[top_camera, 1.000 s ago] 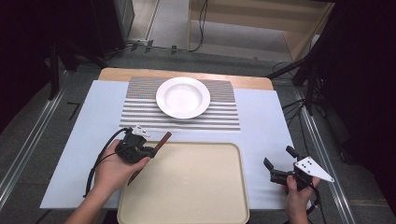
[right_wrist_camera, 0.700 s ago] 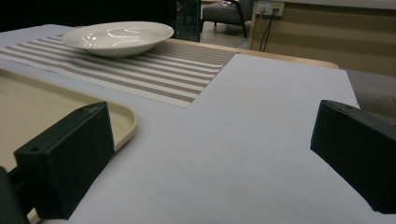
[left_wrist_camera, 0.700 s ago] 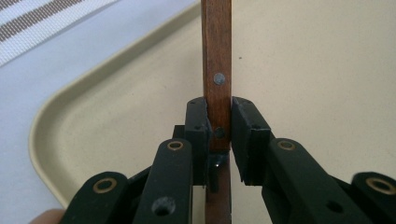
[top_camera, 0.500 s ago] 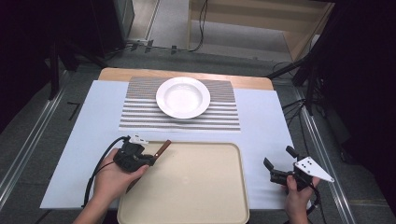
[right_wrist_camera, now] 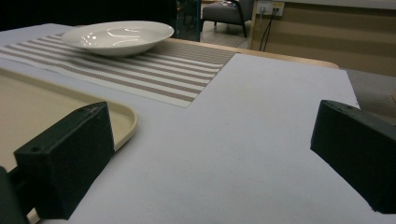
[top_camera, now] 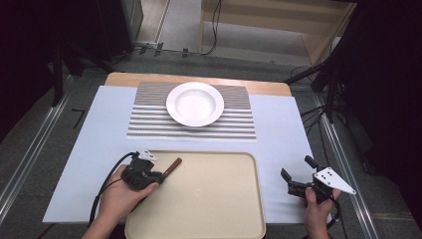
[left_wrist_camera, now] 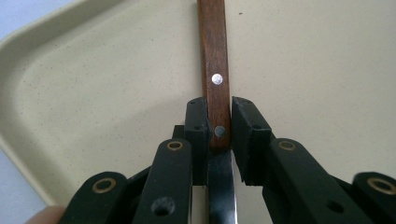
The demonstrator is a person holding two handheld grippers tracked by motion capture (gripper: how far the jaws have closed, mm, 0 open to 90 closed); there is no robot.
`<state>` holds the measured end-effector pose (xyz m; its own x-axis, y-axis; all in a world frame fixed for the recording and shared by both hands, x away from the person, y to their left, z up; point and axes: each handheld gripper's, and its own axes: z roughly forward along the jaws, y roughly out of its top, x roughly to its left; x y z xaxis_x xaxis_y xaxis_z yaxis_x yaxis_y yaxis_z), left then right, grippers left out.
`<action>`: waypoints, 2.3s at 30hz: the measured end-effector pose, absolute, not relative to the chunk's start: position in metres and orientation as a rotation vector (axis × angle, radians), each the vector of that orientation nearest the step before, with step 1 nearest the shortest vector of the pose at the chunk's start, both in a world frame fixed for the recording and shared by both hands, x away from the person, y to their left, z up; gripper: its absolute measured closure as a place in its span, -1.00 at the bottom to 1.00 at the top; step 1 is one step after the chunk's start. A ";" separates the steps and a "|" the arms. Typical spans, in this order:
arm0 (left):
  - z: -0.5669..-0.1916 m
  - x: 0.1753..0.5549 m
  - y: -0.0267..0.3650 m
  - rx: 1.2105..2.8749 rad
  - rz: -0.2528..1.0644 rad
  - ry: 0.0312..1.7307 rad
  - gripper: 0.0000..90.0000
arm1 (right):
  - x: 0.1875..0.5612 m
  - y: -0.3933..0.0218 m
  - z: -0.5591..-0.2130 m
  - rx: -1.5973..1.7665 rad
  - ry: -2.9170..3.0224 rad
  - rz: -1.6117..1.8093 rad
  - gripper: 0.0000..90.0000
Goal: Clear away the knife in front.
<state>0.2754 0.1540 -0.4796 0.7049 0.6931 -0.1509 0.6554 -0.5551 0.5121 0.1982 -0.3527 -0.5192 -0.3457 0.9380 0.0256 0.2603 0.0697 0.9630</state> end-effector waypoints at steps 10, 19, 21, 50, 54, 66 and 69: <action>-0.470 0.268 0.133 2.353 0.152 0.773 1.00 | 0.198 -0.352 -0.519 1.203 1.695 1.304 -1.00; -0.485 0.278 0.143 2.379 0.159 0.842 1.00 | 0.198 -0.352 -0.519 1.203 1.695 1.304 -1.00; -0.485 0.280 0.151 2.371 0.157 0.851 1.00 | 0.198 -0.352 -0.519 1.203 1.695 1.302 -1.00; -0.491 0.291 0.203 2.268 0.143 0.916 1.00 | 0.199 -0.351 -0.519 1.206 1.696 1.292 -1.00; -0.492 0.290 0.204 2.258 0.152 0.905 1.00 | 0.199 -0.351 -0.519 1.206 1.696 1.293 -1.00; -0.485 0.284 0.210 2.069 0.266 0.872 -0.10 | 0.199 -0.351 -0.519 1.206 1.696 1.296 -1.00; -0.483 0.283 0.215 2.020 0.300 0.881 -0.35 | 0.199 -0.351 -0.519 1.205 1.695 1.295 -1.00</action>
